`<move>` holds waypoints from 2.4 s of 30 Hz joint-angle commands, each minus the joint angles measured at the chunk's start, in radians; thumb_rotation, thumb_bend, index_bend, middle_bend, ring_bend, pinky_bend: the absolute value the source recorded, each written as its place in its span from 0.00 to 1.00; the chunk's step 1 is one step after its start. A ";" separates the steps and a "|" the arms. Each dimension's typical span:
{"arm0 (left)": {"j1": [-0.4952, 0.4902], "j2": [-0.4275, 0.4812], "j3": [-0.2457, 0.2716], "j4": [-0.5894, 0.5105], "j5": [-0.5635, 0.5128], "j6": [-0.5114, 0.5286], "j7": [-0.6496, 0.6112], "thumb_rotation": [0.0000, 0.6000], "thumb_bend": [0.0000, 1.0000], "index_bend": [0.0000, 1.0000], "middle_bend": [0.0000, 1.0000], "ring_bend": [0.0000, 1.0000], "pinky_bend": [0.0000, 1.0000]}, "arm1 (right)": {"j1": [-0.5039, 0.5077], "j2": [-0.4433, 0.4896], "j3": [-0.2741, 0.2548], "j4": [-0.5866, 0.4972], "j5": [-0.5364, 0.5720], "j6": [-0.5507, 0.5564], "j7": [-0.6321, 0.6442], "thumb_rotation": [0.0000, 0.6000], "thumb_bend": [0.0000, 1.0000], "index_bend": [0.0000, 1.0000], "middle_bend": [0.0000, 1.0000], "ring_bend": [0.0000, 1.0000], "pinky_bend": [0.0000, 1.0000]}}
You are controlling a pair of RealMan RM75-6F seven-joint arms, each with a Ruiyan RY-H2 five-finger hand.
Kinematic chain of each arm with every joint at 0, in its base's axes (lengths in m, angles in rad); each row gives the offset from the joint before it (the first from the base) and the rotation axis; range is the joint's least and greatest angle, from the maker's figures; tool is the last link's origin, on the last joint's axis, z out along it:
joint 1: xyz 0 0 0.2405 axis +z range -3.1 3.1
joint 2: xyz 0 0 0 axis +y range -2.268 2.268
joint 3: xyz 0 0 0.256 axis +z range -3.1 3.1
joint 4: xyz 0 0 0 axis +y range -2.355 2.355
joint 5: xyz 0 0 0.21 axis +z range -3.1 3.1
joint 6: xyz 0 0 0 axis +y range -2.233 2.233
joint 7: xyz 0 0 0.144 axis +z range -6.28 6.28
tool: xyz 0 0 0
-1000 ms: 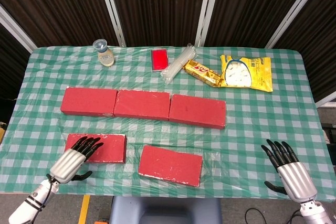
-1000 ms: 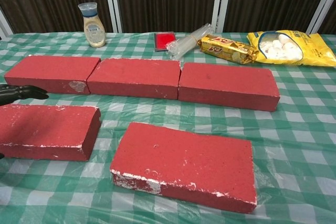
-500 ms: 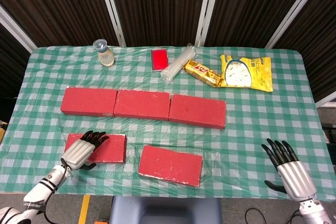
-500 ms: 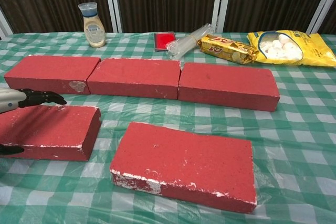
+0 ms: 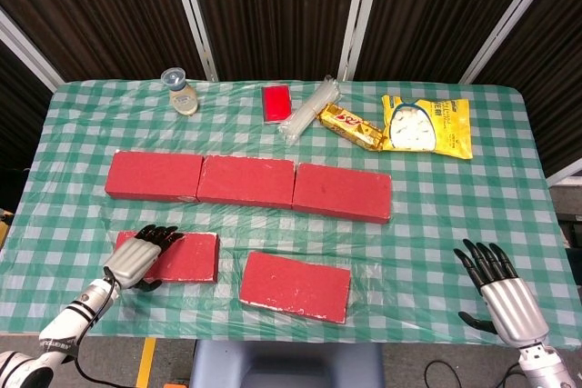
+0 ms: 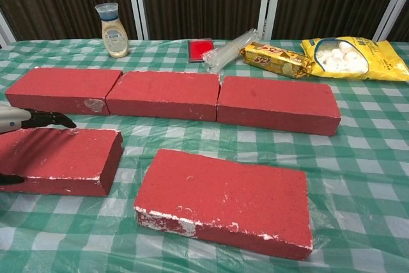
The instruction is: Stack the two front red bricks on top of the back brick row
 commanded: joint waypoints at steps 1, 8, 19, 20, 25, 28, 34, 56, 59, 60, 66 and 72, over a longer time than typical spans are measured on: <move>-0.006 0.002 0.001 0.000 -0.013 -0.003 0.007 1.00 0.27 0.00 0.00 0.00 0.01 | -0.001 0.000 -0.001 0.000 -0.003 0.002 -0.002 1.00 0.06 0.00 0.00 0.00 0.00; -0.015 0.010 0.008 -0.002 -0.034 -0.007 0.016 1.00 0.27 0.00 0.00 0.00 0.01 | -0.002 -0.003 -0.002 -0.001 -0.002 0.001 -0.010 1.00 0.06 0.00 0.00 0.00 0.00; -0.029 0.009 0.017 0.020 -0.067 -0.027 0.006 1.00 0.26 0.00 0.00 0.00 0.01 | -0.003 -0.005 -0.002 -0.002 -0.001 -0.001 -0.014 1.00 0.06 0.00 0.00 0.00 0.00; -0.030 0.009 0.017 0.021 -0.068 -0.028 0.005 1.00 0.26 0.00 0.00 0.00 0.02 | -0.003 -0.005 -0.003 -0.002 -0.002 -0.001 -0.015 1.00 0.06 0.00 0.00 0.00 0.00; -0.039 0.007 0.019 0.030 -0.078 -0.036 0.005 1.00 0.25 0.00 0.00 0.00 0.02 | -0.003 -0.005 -0.003 -0.002 -0.002 -0.001 -0.015 1.00 0.06 0.00 0.00 0.00 0.00; -0.044 0.004 0.019 0.037 -0.082 -0.044 -0.001 1.00 0.25 0.00 0.00 0.00 0.02 | -0.002 -0.006 -0.005 -0.003 -0.003 -0.003 -0.017 1.00 0.06 0.00 0.00 0.00 0.00; -0.053 0.000 0.025 0.054 -0.088 -0.058 -0.007 1.00 0.26 0.00 0.00 0.02 0.02 | -0.003 -0.006 -0.005 -0.002 -0.005 -0.002 -0.019 1.00 0.06 0.00 0.00 0.00 0.00; -0.040 0.031 0.020 0.016 -0.015 0.035 -0.035 1.00 0.31 0.05 0.63 0.62 0.51 | -0.006 -0.004 -0.006 -0.005 -0.003 0.001 -0.020 1.00 0.06 0.00 0.00 0.00 0.00; -0.045 0.048 0.011 -0.009 -0.016 0.045 -0.021 1.00 0.31 0.05 0.63 0.62 0.51 | -0.005 -0.003 -0.005 -0.005 -0.001 -0.002 -0.019 1.00 0.06 0.00 0.00 0.00 0.00; -0.045 0.050 0.011 -0.012 -0.017 0.044 -0.019 1.00 0.31 0.05 0.63 0.62 0.51 | -0.005 -0.003 -0.005 -0.006 -0.001 -0.003 -0.019 1.00 0.06 0.00 0.00 0.00 0.00; -0.123 0.085 -0.079 -0.064 -0.116 0.005 0.020 1.00 0.31 0.06 0.63 0.62 0.51 | 0.004 0.000 0.009 -0.009 0.028 -0.022 -0.011 1.00 0.06 0.00 0.00 0.00 0.00; -0.230 0.078 -0.149 -0.045 -0.272 -0.066 0.084 1.00 0.31 0.06 0.63 0.62 0.51 | 0.012 0.004 0.021 -0.015 0.057 -0.043 -0.010 1.00 0.06 0.00 0.00 0.00 0.00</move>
